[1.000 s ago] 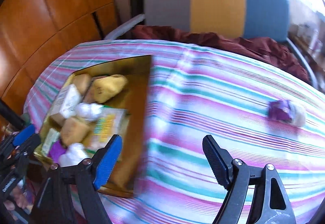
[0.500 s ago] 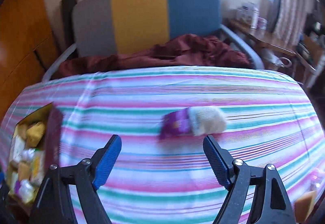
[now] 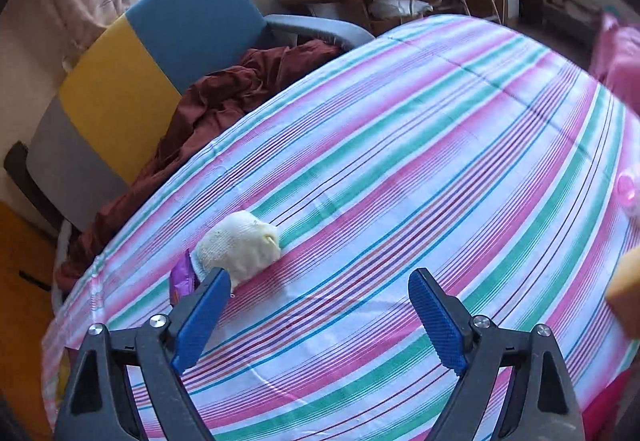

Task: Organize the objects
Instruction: 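Move both tools back toward purple packet and beige knitted roll, then grasp purple snack packet with left tool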

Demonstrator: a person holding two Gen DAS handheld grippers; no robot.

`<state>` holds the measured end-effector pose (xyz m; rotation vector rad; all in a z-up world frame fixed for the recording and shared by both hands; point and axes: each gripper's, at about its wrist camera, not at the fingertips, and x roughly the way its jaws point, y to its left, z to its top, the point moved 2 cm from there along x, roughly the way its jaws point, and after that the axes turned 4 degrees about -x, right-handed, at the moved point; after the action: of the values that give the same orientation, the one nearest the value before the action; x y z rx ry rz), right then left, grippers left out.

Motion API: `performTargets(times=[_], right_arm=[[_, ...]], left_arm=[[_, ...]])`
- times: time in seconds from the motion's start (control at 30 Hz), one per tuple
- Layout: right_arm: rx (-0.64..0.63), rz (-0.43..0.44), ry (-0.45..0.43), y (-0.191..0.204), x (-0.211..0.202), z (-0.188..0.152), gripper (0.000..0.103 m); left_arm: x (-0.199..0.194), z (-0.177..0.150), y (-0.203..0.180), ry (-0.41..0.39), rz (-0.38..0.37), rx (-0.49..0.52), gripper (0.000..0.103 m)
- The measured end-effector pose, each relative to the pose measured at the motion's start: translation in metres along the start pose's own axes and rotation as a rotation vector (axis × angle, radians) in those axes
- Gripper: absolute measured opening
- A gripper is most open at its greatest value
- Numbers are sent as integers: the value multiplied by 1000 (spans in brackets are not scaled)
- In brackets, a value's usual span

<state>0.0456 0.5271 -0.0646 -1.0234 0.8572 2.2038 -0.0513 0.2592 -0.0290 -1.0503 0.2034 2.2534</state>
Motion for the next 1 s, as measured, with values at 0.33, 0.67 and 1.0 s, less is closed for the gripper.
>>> performTargets(times=[0.33,0.67,1.0], right_arm=[[77,90,32,-5,-5,-3,92],[81,170,95,2,6,-3,93],[96,211,125,5,9,-2,94]], left_arm=[[101,45,-26,206,-163,-148,47],[166,84,-100,98,-86,370,81],[229,97,-100,152,-116,495,81]])
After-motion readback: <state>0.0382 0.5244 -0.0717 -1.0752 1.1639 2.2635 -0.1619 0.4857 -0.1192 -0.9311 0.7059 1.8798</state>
